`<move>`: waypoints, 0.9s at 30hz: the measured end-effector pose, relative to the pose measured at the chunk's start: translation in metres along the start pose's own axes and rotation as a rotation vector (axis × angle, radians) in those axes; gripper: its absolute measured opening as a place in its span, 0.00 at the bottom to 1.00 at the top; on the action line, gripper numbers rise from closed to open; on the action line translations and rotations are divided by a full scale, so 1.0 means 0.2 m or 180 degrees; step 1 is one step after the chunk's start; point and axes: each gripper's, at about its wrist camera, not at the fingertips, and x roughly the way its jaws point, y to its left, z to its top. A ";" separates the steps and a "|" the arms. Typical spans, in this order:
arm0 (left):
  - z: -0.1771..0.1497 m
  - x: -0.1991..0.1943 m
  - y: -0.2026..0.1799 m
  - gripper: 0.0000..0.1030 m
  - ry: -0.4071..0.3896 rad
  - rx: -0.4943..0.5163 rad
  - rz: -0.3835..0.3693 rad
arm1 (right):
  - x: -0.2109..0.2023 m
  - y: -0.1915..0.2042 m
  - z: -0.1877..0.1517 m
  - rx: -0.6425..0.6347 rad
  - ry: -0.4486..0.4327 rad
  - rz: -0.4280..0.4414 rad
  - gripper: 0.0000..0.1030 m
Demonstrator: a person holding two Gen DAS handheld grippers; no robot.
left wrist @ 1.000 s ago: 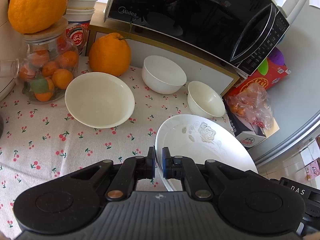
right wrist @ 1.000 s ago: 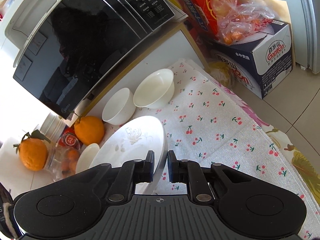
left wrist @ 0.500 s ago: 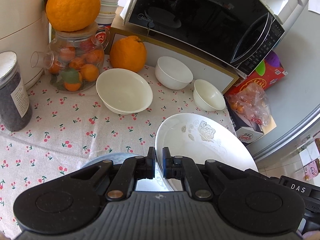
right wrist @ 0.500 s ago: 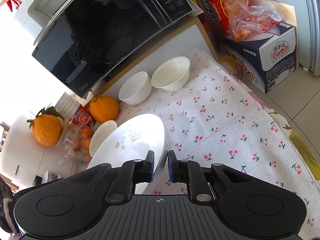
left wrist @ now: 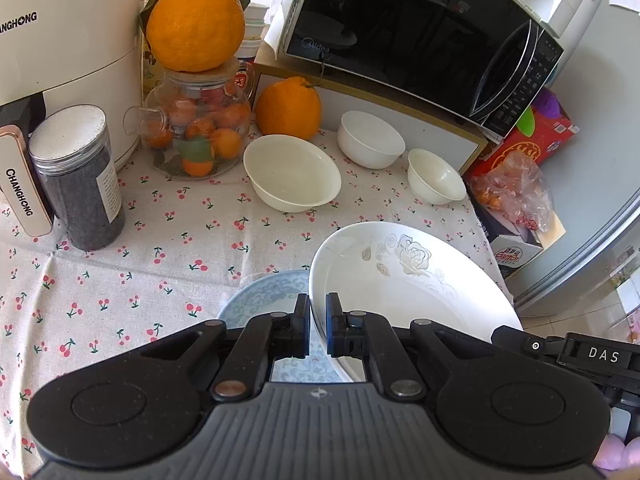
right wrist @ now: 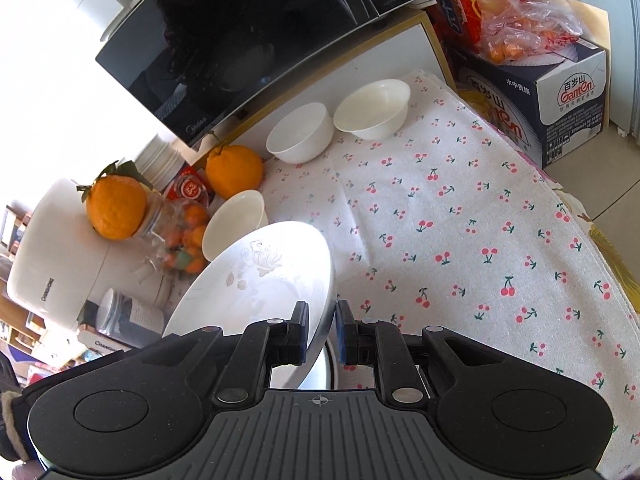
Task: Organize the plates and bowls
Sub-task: 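Lift the white plate with both grippers toward the stacked blue plates, then lower the white plate with both grippers onto the blue plate stack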
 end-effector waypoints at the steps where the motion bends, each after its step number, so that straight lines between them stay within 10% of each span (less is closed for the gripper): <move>1: 0.00 0.00 0.00 0.06 0.0005 0.0010 0.0015 | 0.00 0.01 -0.01 -0.0010 0.0025 -0.0006 0.14; 27: -0.10 0.00 0.15 0.07 0.0269 0.0237 0.0432 | 0.17 0.20 -0.20 -0.0445 0.0357 -0.0309 0.14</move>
